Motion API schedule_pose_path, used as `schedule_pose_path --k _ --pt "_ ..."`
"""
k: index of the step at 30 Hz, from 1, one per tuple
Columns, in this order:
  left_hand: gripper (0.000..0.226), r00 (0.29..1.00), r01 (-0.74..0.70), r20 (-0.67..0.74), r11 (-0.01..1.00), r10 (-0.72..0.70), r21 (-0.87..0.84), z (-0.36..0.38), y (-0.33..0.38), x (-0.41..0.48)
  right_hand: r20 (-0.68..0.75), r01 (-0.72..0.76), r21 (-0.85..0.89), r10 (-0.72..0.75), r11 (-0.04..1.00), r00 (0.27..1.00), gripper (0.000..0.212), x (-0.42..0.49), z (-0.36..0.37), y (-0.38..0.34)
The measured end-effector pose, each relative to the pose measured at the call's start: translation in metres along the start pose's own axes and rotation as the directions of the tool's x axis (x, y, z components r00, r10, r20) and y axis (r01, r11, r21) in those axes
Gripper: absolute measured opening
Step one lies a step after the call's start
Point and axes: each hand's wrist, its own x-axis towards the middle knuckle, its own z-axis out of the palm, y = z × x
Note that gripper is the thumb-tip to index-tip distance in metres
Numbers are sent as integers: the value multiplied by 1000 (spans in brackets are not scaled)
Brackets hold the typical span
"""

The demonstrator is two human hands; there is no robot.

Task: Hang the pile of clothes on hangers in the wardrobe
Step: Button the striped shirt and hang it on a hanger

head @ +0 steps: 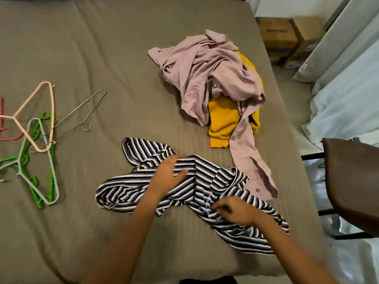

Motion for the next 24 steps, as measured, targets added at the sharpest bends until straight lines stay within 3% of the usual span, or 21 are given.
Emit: schedule_pose_path --k 1,2,3,4,5,7,10,12,13,15,17,19,21,23,24 --pt "67 995 -33 92 999 33 -2 13 11 7 -249 -24 164 65 986 966 28 -2 0 0" --pt "71 986 -63 157 998 59 25 26 19 14 -480 -42 307 193 951 856 29 -5 -3 2" --pt "78 976 -86 206 993 69 78 39 27 20 -652 -63 356 296 932 698 26 -5 -6 9" --pt "83 968 -99 242 983 60 153 50 34 24 -739 -131 333 344 934 579 27 -5 -11 15" --pt "84 961 -102 274 965 32 243 59 39 26 -745 -234 270 357 934 564 38 -5 -16 25" --pt "72 955 -89 292 901 -44 425 72 44 29 -615 -306 220 376 926 693 66 1 -22 43" --pt "47 990 -65 139 859 -8 508 73 40 26 -459 -211 439 420 873 783 83 9 -31 48" --pt "41 996 -20 -70 940 47 341 59 34 25 -322 -237 534 455 811 830 74 10 -38 43" --pt "36 981 11 -190 986 22 168 46 35 24 -256 -263 504 434 822 864 62 11 -41 42" --pt "28 933 34 -349 986 -90 -165 16 43 23 -223 -290 339 376 895 900 30 12 -44 42" --pt "29 877 36 -454 965 -155 -260 -16 50 24 -382 -218 286 320 933 867 14 10 -48 35" --pt "27 855 3 -504 973 -122 -230 -45 56 23 -623 -49 375 290 926 726 29 8 -57 29" --pt "34 857 -11 -510 989 -67 -148 -72 62 19 -711 169 565 372 808 597 30 4 -76 16" --pt "44 854 -2 -521 1000 -10 -24 -92 67 21 -701 338 679 439 652 562 28 1 -103 -2" --pt "46 851 -13 -525 1000 21 18 -101 70 22 -729 403 666 432 628 531 30 -1 -119 -11"
